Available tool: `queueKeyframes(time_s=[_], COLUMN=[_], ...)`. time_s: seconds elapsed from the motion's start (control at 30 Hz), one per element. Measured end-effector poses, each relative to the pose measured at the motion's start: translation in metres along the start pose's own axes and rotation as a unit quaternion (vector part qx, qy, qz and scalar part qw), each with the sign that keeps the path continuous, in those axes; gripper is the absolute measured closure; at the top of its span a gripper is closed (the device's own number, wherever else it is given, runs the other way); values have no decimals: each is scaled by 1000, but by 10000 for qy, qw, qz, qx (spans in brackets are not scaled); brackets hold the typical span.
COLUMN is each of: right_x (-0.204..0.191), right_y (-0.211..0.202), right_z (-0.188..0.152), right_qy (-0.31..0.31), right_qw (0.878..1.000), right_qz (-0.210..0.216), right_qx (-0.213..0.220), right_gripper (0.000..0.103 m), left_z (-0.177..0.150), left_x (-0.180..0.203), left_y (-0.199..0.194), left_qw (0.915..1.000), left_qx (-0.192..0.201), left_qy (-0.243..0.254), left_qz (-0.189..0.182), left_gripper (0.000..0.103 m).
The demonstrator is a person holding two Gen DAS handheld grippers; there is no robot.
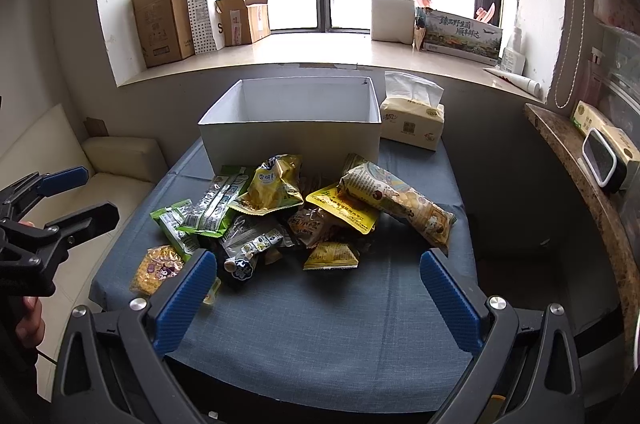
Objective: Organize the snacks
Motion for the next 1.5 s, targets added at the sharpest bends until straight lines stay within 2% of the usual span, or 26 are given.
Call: queueKeyframes(time_s=[1.5], right_x=[-1], right_y=[0], right_z=[0], right_qy=[10], right_qw=[10000], right_qz=[39], right_qx=[-23], right_gripper=[0], left_z=[2], left_x=[7], left_y=[-2], left_qw=[9999], left_qx=[45], left_qy=[89], left_qz=[-66], left_gripper=[0])
Point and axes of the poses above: each gripper's, at about its wrist camera, not at the fingertips, and y roughly the way its jaws point, x to its right, z to its top, the point moved 7 cm from there along y, roughly the way its jaws point, and after that the axes turned 13 degrees about y, right-handed, at the moved point
